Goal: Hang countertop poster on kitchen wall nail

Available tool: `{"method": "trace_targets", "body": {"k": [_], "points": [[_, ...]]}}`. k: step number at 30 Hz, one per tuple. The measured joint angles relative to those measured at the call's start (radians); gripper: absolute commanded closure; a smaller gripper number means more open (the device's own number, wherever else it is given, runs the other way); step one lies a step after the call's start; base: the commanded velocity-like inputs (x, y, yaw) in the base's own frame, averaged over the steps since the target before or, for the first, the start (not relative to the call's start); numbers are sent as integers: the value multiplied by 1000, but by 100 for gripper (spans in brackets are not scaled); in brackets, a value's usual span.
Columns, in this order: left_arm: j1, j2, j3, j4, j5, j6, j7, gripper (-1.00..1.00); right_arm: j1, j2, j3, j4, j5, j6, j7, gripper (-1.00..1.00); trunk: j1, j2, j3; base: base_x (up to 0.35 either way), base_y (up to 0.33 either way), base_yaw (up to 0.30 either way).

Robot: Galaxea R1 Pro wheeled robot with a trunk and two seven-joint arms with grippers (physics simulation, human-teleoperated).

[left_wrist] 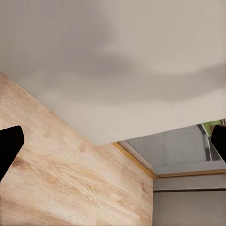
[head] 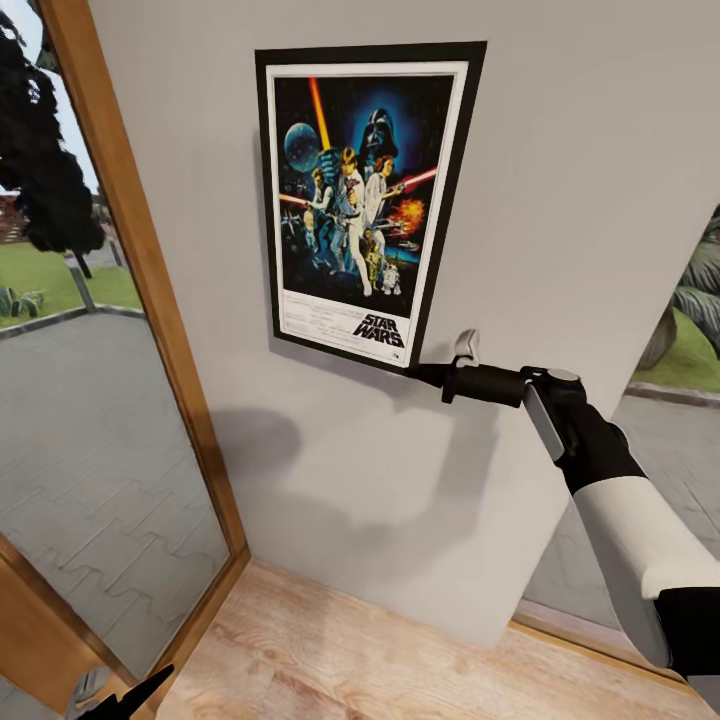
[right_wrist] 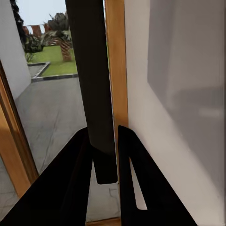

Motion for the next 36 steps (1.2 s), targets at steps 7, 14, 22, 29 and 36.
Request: {"method": "trace_targets", "body": {"k": [7, 14, 22, 29, 36], "points": [[0, 1, 0, 0, 0, 0, 0, -100, 0, 0, 0, 0, 0, 2, 0, 100, 0, 0, 0, 11, 0, 0], [0, 1, 0, 0, 0, 0, 0, -100, 0, 0, 0, 0, -1, 2, 0, 100, 0, 0, 0, 0, 0, 0], [0, 2, 0, 0, 0, 0, 0, -100, 0, 0, 0, 0, -3, 1, 0, 100, 0, 0, 0, 3, 0, 0], [0, 6, 0, 0, 0, 0, 0, -100, 0, 0, 0, 0, -2, 1, -3, 100, 0, 0, 0, 89, 0, 0], [0, 7, 0, 0, 0, 0, 0, -100, 0, 0, 0, 0, -3, 4, -51, 100, 0, 0, 0, 16, 0, 0]]}}
